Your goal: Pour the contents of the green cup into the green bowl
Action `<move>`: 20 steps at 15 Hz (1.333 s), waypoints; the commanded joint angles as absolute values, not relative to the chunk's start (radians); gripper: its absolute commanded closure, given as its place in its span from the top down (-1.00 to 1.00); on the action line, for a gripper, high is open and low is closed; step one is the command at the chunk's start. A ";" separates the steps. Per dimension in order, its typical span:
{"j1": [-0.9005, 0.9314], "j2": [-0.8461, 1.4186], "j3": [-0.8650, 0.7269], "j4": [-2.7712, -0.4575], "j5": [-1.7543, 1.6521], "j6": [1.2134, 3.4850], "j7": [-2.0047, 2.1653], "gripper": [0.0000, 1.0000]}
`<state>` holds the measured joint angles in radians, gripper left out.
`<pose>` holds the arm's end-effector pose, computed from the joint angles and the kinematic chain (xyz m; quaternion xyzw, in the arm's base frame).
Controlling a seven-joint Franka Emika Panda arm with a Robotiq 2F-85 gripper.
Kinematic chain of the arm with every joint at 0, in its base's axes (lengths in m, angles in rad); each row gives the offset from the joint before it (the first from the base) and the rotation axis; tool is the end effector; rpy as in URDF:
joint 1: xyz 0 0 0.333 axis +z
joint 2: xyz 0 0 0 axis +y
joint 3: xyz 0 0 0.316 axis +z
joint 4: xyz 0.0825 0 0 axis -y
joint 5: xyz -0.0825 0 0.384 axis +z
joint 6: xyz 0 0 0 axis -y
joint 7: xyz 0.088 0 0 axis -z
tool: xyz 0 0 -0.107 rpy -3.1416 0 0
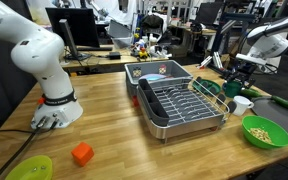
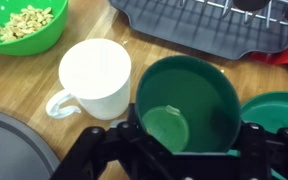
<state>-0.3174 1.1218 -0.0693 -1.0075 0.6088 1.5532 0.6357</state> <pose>0.6901 -0.1968 0.1384 -0.7724 0.5138 0.3026 0.2190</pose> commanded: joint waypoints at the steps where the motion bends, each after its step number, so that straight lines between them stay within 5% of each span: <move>1: -0.342 1.210 -0.032 -0.882 0.604 1.494 0.611 0.03; 7: -0.355 1.277 -0.018 -0.794 0.593 1.443 0.603 0.03; 8: -0.360 1.283 -0.017 -0.780 0.592 1.430 0.606 0.22; 9: -0.365 1.286 -0.017 -0.767 0.592 1.423 0.606 0.87; 20: -0.377 1.336 0.005 -0.693 0.578 1.256 0.504 1.00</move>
